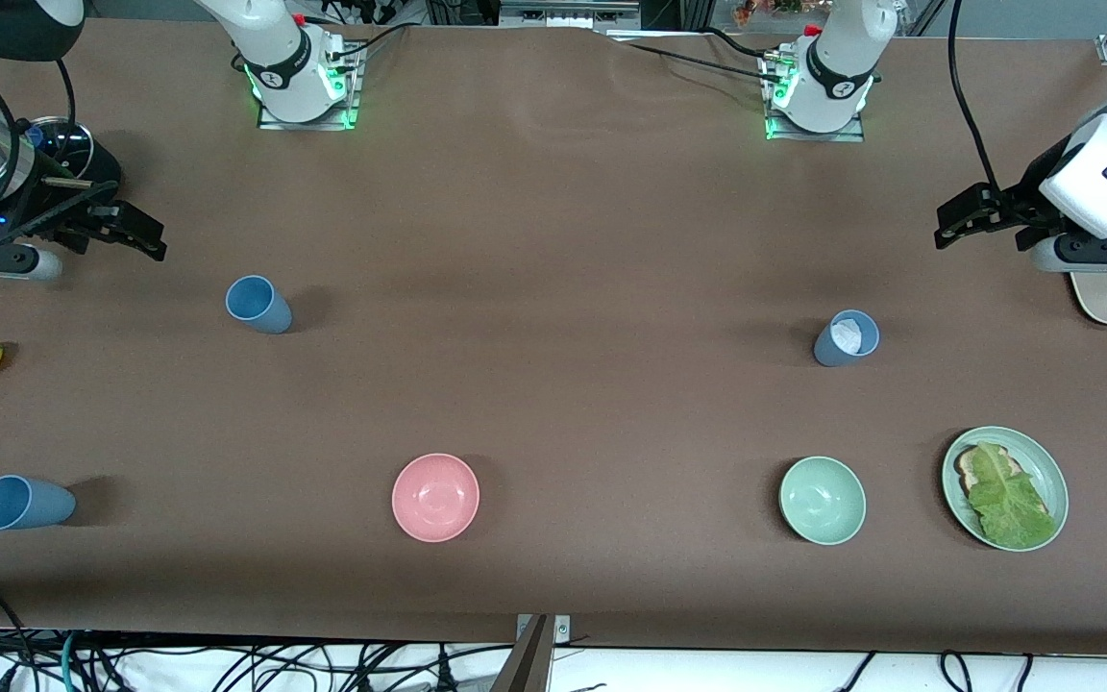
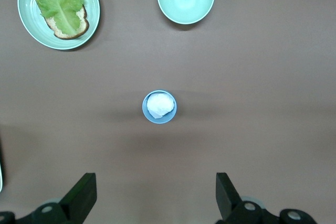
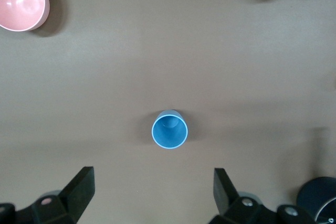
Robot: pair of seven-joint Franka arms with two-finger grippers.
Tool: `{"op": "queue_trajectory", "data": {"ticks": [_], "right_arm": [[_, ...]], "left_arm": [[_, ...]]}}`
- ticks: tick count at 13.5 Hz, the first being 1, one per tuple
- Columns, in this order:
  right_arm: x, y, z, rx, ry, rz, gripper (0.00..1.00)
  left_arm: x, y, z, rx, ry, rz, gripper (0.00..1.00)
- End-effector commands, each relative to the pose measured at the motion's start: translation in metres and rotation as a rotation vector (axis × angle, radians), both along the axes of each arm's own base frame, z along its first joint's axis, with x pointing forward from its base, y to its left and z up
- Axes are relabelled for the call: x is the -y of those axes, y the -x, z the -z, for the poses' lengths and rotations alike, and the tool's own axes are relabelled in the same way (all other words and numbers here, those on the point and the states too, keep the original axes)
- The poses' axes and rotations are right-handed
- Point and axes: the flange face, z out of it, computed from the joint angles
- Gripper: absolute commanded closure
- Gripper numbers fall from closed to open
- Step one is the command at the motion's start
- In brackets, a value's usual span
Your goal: Stack blue cups with both arms
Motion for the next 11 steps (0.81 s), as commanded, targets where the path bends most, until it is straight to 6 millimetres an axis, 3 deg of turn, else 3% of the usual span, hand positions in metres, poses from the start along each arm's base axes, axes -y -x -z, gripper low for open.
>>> {"op": "queue_trajectory", "data": {"ticks": [1,4,11], "right_arm": [[-0.003,0.004,-0.002,-0.005,-0.011,0.012,0.0],[-0.003,0.004,-0.002,-0.005,-0.011,0.011,0.0],[-0.003,0.004,-0.002,-0.005,-0.011,0.011,0.0]], "left_arm": [[0.001,0.0,-0.008,0.0,-0.021,0.001,0.0],[0.01,0.001,-0.008,0.0,-0.022,0.017,0.0],[0.01,0.005,-0.007,-0.026,-0.024,0.017,0.0]]}}
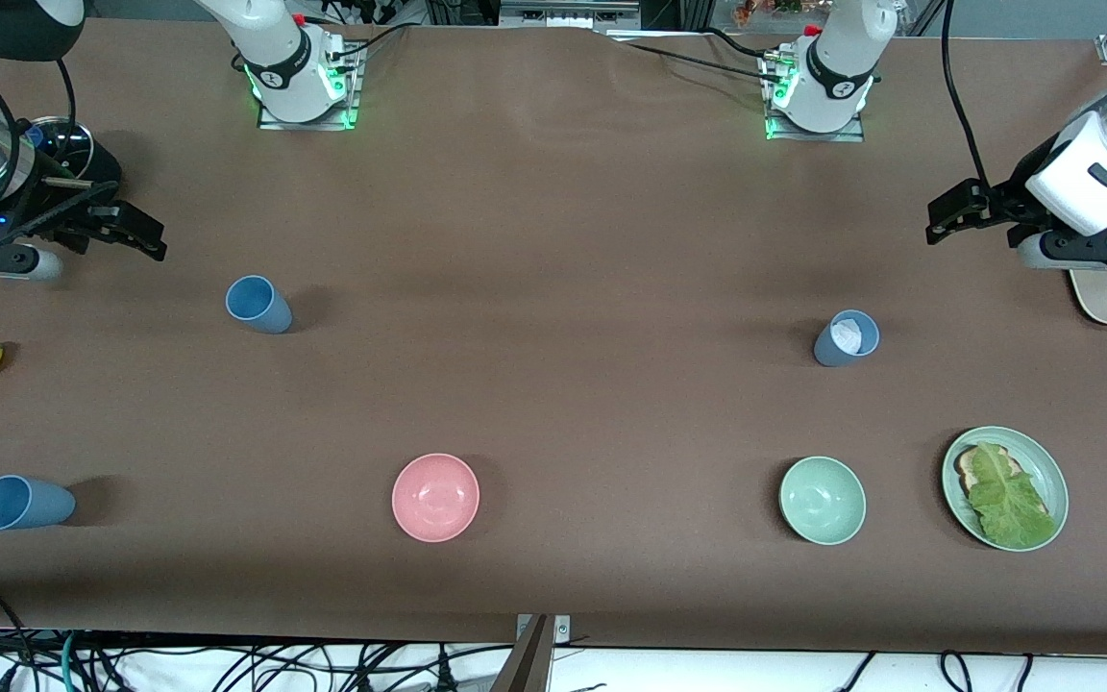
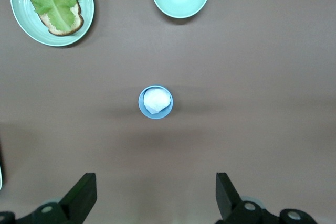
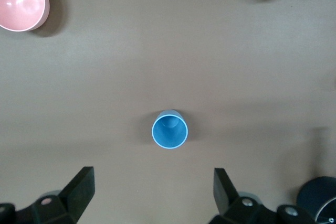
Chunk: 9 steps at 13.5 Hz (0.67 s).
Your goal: Stack blue cups with both arms
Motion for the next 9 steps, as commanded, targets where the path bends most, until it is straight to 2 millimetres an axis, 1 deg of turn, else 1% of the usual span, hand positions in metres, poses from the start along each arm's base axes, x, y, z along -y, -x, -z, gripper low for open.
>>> {"op": "queue_trajectory", "data": {"ticks": [1,4,9], "right_arm": [[-0.0024,0.0041,-0.0017,-0.005,-0.011,0.01,0.0],[-0.0032,0.0044,-0.0015,-0.006,-0.011,0.01,0.0],[-0.0024,0.0041,-0.0017,-0.005,-0.011,0.011,0.0]], "left_arm": [[-0.0003,0.0009,-0.0067,-0.005,-0.023,-0.002,0.0],[-0.0053,0.0005,-0.0067,-0.005,-0.023,-0.009,0.0],[-0.0045,0.0005,-0.0067,-0.005,-0.023,-0.008,0.0]]}}
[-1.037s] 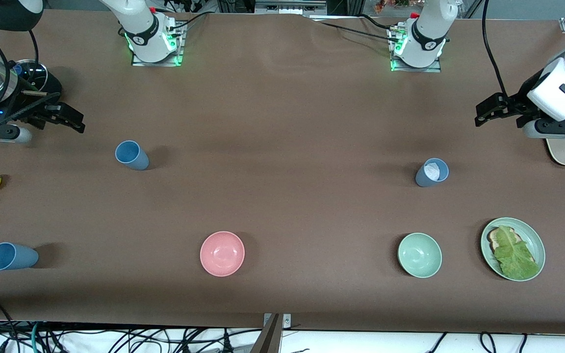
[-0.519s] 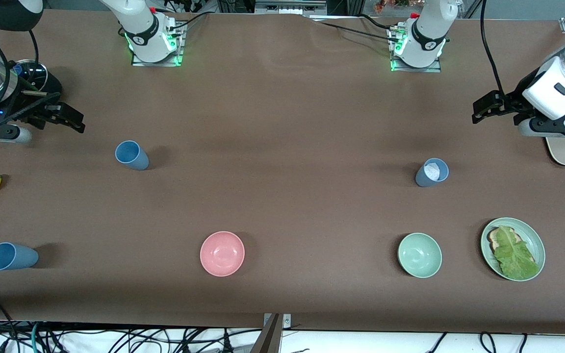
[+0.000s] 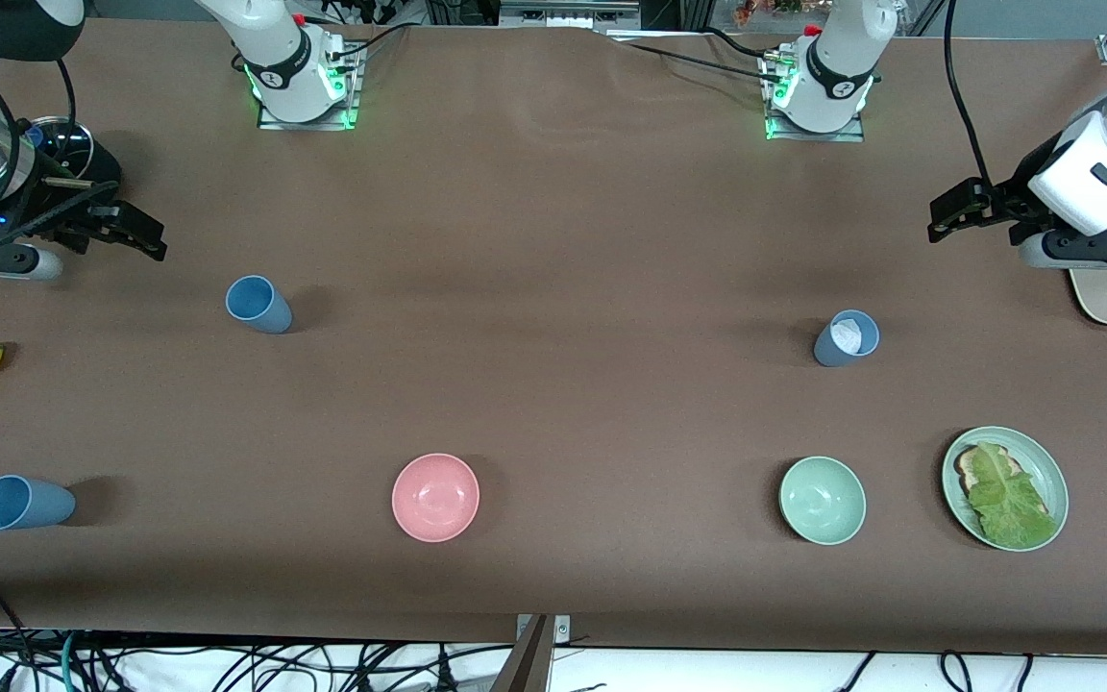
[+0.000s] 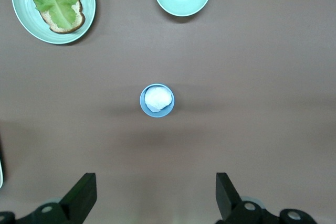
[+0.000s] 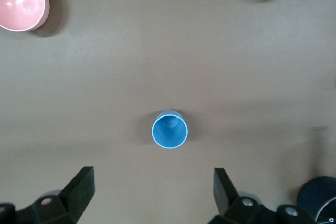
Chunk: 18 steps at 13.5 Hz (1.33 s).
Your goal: Stack blue cups with both arms
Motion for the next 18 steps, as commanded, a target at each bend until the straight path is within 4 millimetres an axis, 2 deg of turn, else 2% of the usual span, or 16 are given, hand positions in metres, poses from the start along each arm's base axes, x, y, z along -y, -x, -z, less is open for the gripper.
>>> {"op": "queue_trajectory", "data": {"ticks": [1,10,18], "right_arm": [[-0.0032,0.0042,-0.0017,-0.005,-0.011,0.009,0.0],[-0.0032,0.0042,-0.0017,-0.005,-0.011,0.009,0.0],[-0.0024,0.0043,-0.0015,-0.006,-0.011,0.011,0.0]], "left_arm": [[-0.0017,0.0004,-0.0068,-0.002,-0.023,-0.003,0.0],[-0.0022,0.0003,-0.0075,-0.001,-0.02,-0.006,0.0],[-0.001,-0.0015,0.0007,-0.025,-0.024,-0.001,0.0]]}}
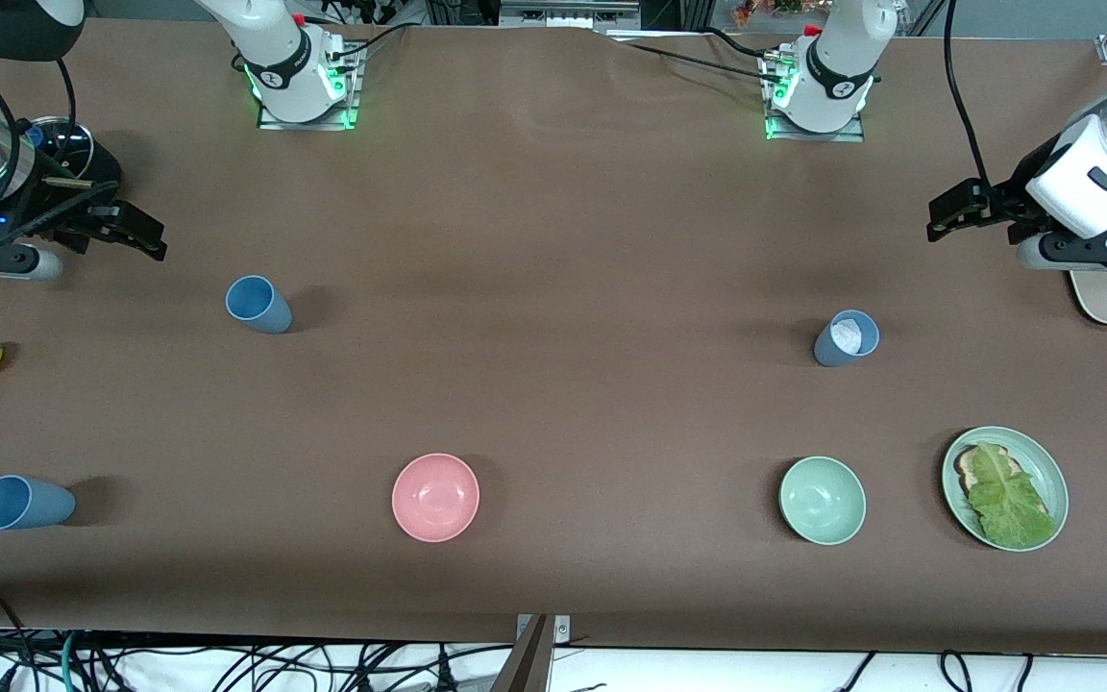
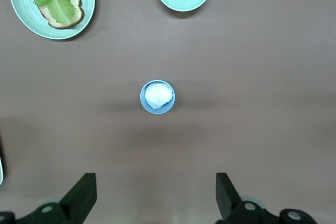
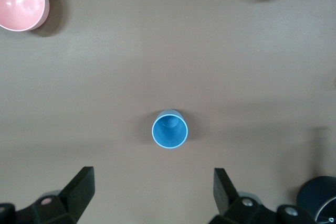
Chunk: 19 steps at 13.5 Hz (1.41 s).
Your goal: Stack blue cups with both arms
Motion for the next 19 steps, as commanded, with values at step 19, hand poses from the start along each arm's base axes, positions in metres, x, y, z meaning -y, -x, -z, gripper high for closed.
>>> {"op": "queue_trajectory", "data": {"ticks": [19], "right_arm": [[-0.001,-0.015,0.053,-0.125,0.0,-0.076,0.0]], "left_arm": [[0.003,0.002,-0.001,-0.029,-0.026,0.007,0.0]]}}
